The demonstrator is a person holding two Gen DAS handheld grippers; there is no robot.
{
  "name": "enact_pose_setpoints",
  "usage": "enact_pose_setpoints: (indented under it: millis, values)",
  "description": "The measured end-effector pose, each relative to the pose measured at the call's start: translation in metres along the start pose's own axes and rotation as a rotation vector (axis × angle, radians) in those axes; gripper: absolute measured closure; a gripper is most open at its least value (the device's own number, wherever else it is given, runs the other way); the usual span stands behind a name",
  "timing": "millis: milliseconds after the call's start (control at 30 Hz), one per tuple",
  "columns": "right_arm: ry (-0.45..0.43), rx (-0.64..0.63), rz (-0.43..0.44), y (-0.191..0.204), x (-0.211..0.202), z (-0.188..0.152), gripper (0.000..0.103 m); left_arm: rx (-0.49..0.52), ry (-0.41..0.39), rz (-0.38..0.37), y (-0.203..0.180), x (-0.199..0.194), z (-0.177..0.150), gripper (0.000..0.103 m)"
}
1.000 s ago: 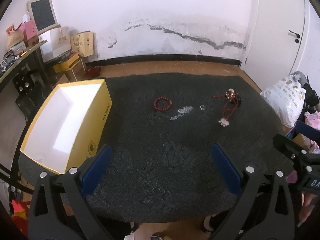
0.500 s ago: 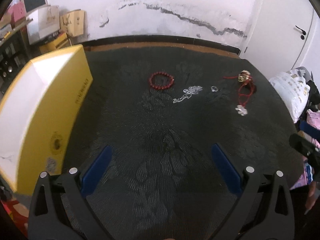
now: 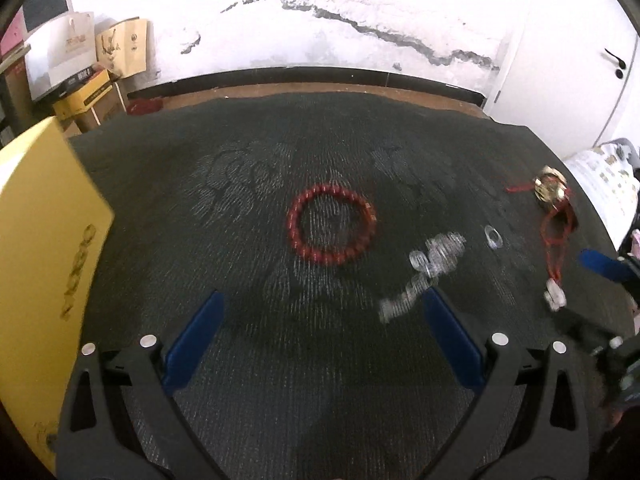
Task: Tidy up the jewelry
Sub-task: 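Grasp the red bead bracelet with the left tool while the right tool grasps the silver ring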
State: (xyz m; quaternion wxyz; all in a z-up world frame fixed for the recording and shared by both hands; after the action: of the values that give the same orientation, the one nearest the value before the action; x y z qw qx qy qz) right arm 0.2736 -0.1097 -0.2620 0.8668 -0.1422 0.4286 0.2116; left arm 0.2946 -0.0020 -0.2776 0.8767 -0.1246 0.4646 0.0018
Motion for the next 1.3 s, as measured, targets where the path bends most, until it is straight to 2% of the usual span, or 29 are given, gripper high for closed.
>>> enact_pose_setpoints:
  millis: [167,300,767,867,900,933,1000,1067,1100,1133,1233,1267,1300]
  values:
    - [0.067,-0.064,0.014,0.002,0.039,0.001,0.020,0.038,0.004,0.021,-0.002,0.027,0.010,0.006]
    - [0.056,-0.097,0.002,0.002,0.048,0.009,0.021,0.097,-0.023,0.058,-0.004,0.037,0.013,0.006]
    - [0.024,-0.120,0.005,-0.002,0.057,0.020,0.021,0.074,-0.029,0.078,-0.005,0.046,0.025,0.005]
    - [0.012,-0.116,-0.001,-0.003,0.053,0.020,0.029,0.074,-0.029,0.078,-0.005,0.046,0.025,0.005]
    - [0.001,-0.105,-0.009,-0.007,0.051,0.021,0.043,0.074,-0.029,0.078,-0.005,0.046,0.025,0.005]
    - [-0.001,-0.100,-0.010,-0.009,0.051,0.022,0.052,0.075,-0.029,0.079,-0.005,0.046,0.025,0.005]
    - [-0.005,-0.113,-0.016,-0.009,0.051,0.022,0.055,0.078,-0.031,0.080,-0.005,0.046,0.025,0.006]
    - [-0.009,-0.117,-0.015,-0.008,0.050,0.021,0.056,0.082,-0.035,0.076,-0.004,0.044,0.025,0.010]
    - [-0.009,-0.122,-0.014,-0.007,0.050,0.022,0.059,0.090,-0.042,0.073,-0.005,0.043,0.026,0.019]
    - [-0.013,-0.125,0.000,-0.004,0.050,0.022,0.068,0.107,-0.051,0.063,-0.010,0.041,0.025,0.028]
    - [-0.006,-0.141,0.007,0.002,0.049,0.024,0.081,0.126,-0.061,0.054,-0.019,0.038,0.023,0.044]
    - [-0.005,-0.142,0.006,0.002,0.049,0.024,0.081,0.128,-0.062,0.049,-0.020,0.038,0.023,0.045]
    - [-0.006,-0.130,0.011,0.001,0.049,0.023,0.081,0.128,-0.062,0.043,-0.021,0.038,0.022,0.052]
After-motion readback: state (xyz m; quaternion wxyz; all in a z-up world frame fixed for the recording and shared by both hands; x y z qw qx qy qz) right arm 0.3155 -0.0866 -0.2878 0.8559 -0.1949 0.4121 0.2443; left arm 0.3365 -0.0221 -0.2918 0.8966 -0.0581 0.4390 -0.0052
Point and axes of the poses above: each gripper's, at about its wrist camera, not at the fingertips, and x roughly the way its jaws point, y to its left, z to its top, the point moved 10 cm from there along x, roughly the way its jaws point, and after that the axes turned 15 degrees about -x, right-handed, at the moved point
